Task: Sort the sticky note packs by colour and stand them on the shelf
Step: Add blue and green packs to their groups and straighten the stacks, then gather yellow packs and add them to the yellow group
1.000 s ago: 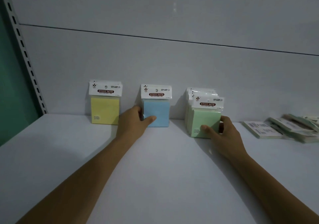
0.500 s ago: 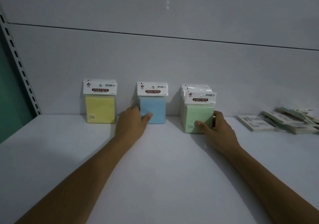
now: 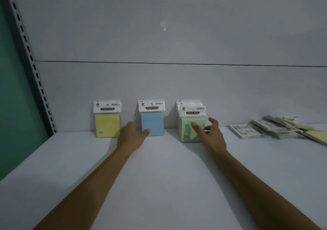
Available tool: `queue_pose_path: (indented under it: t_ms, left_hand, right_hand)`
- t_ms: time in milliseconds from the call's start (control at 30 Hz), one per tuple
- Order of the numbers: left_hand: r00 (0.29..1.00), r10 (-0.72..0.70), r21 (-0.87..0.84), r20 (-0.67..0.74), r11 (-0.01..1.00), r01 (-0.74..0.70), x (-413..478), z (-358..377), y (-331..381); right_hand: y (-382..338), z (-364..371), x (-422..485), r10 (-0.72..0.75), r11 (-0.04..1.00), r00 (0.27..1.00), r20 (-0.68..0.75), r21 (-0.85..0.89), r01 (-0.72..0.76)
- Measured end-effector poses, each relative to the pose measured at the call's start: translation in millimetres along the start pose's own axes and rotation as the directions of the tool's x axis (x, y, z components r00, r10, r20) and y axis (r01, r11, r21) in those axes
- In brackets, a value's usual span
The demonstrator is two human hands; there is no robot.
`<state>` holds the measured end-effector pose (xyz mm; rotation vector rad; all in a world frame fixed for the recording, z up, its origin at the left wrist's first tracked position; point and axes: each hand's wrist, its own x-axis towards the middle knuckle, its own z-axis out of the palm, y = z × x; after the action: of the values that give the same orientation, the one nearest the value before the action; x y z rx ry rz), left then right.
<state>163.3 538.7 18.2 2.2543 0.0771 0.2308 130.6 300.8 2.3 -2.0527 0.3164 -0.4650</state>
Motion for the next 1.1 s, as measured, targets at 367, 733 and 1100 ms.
queue_pose_path:
  t_ms: [367,733,1100]
  left_hand:
    - [0.991,0.120,0.042,0.049,0.992,-0.123,-121.3,37.1,72.7]
    - [0.877,0.358,0.001,0.319,0.926,-0.378,-278.3,177.1,201.3]
    - [0.813,0.467,-0.038,0.346,0.873,-0.486,-341.8,244.6,237.0]
  right_hand:
    - [-0.1,-90.5,-68.8,-0.006,0.960,0.987,0.160,0.278,-0.039]
    - [93.5,-295.4,-151.1,-0.036,0.995,0.994,0.108,0.094,0.026]
    - [175.9,-387.3,-169.8,0.041,0.994,0.997,0.061,0.094,-0.047]
